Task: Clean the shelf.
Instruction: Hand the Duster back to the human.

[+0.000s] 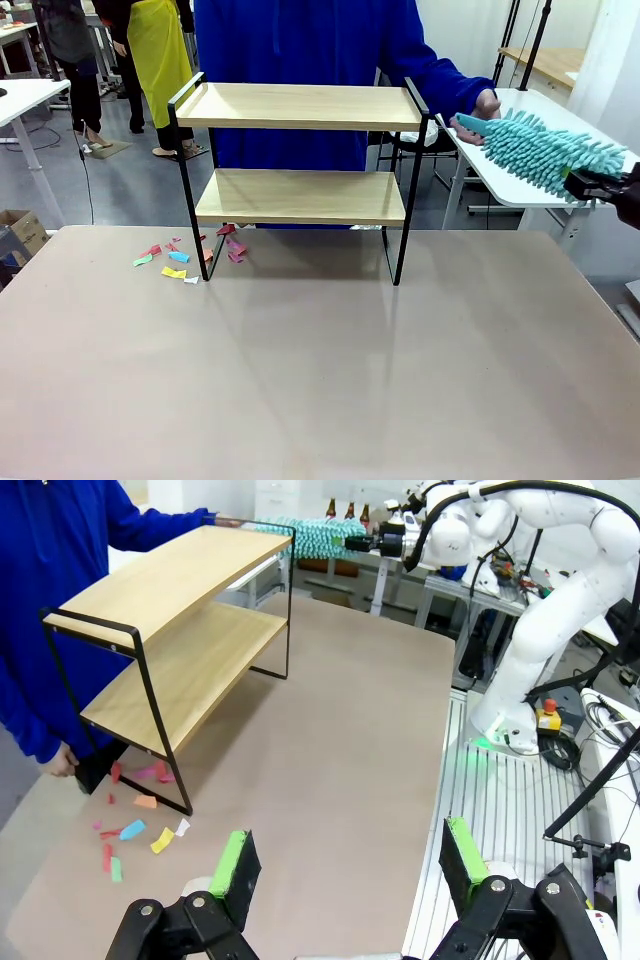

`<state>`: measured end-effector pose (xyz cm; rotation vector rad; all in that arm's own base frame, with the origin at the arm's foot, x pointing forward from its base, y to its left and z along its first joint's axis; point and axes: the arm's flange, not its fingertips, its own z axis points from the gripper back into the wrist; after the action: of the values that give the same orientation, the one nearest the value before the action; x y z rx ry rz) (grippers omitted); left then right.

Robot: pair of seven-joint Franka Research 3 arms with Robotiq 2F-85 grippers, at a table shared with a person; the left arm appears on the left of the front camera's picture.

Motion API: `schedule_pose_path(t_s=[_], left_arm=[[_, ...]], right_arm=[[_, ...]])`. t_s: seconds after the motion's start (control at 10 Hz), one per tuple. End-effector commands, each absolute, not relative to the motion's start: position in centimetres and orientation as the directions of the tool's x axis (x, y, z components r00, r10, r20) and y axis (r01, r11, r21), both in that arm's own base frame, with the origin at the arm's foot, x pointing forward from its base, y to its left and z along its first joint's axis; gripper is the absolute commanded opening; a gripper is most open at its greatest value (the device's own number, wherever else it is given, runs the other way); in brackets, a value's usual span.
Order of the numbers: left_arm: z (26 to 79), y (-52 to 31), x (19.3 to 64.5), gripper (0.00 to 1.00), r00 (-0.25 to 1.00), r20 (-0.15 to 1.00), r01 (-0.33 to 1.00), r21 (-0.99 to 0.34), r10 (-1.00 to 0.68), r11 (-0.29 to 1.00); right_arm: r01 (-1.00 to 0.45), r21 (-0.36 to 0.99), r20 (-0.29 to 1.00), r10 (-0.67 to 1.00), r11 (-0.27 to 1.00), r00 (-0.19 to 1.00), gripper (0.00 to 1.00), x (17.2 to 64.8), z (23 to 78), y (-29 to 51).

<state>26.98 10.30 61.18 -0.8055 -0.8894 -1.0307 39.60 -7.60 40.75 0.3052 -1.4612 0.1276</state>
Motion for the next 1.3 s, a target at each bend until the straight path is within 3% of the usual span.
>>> schedule_pose_path(t_s=[0.0, 0.4, 0.5, 0.6, 0.7, 1.0, 1.2], left_arm=[[61.4, 10.1, 27.1, 0.95, 0.226, 0.911, 0.948, -0.125, -0.344, 0.294], [61.4, 10.1, 27.1, 0.95, 0.226, 0.911, 0.948, -0.125, -0.344, 0.294], [61.4, 10.1, 27.1, 0.95, 0.226, 0.911, 0.948, -0.125, -0.344, 0.294], [61.4, 10.1, 27.1, 0.95, 0.226, 0.911, 0.948, -0.125, -0.344, 0.294], [61.4, 10.1, 27.1, 0.95, 0.226, 0.911, 0.948, -0.125, -0.344, 0.294], [61.4, 10.1, 27.1, 0.95, 0.226, 0.911, 0.948, -0.125, -0.344, 0.294], [61.4, 10.1, 27.1, 0.95, 0.226, 0.911, 0.948, -0.125, -0.344, 0.294]], right_arm=[[-0.261, 0.126, 0.988, -0.096, 0.957, 0.122, 0.17, 39.4, 41.2, -7.5], [-0.261, 0.126, 0.988, -0.096, 0.957, 0.122, 0.17, 39.4, 41.2, -7.5], [-0.268, 0.126, 0.989, -0.099, 0.955, 0.112, 0.69, 39.6, 40.8, -7.6], [-0.261, 0.080, 0.994, -0.055, 0.962, 0.098, 0.75, 39.5, 40.6, -7.2], [-0.267, 0.108, 0.991, -0.082, 0.958, 0.107, 1.00, 39.5, 40.7, -7.3], [-0.243, 0.162, 0.985, -0.142, 0.956, 0.098, 0.98, 39.0, 41.3, -7.6], [-0.240, 0.242, 0.970, -0.242, 0.940, 0.028, 1.00, 38.1, 45.8, -8.8]])
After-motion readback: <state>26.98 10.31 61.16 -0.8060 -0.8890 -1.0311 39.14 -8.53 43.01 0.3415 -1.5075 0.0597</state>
